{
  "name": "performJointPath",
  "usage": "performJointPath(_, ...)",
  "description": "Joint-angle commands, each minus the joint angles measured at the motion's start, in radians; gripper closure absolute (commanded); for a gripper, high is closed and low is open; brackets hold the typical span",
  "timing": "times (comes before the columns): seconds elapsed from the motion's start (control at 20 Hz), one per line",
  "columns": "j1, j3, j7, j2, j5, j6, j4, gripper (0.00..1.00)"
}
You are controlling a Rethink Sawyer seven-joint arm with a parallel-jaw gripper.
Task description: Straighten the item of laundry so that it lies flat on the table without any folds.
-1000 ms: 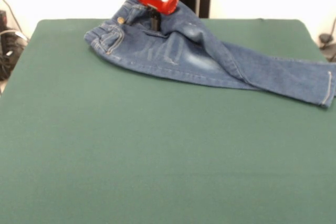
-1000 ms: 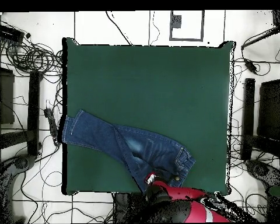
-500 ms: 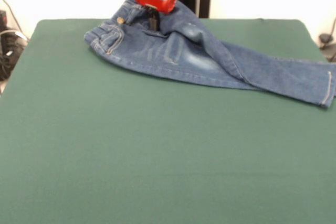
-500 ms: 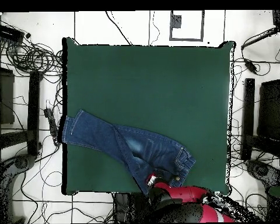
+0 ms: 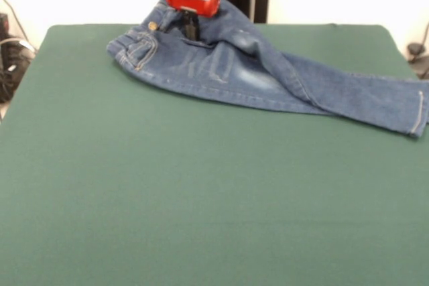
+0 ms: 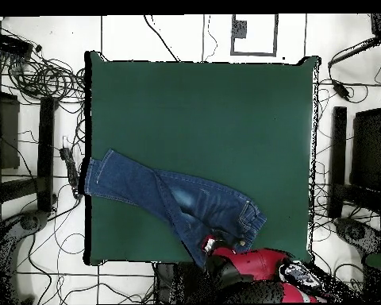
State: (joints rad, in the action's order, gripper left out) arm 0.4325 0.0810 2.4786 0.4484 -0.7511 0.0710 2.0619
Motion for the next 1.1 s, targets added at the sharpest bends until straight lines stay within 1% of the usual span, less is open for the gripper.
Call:
performJointPath(0.05,0.08,-0.173,-0.161,-0.025,-0.031,-0.174,-0.327,1.0)
performJointPath(0.3,0.142,-0.257,-0.198,-0.013,-0.092,-0.217,-0.33,1.0)
performJointPath(0.5,0.209,-0.345,-0.248,-0.006,-0.107,-0.3,-0.33,1.0)
performJointPath(0.75,0.201,-0.353,-0.2,0.008,-0.123,-0.328,-0.344,1.0)
performJointPath(0.95,0.23,-0.39,-0.21,0.018,-0.12,-0.375,-0.333,1.0)
performJointPath(1.1,0.26,-0.435,-0.258,0.021,-0.121,-0.43,-0.325,1.0)
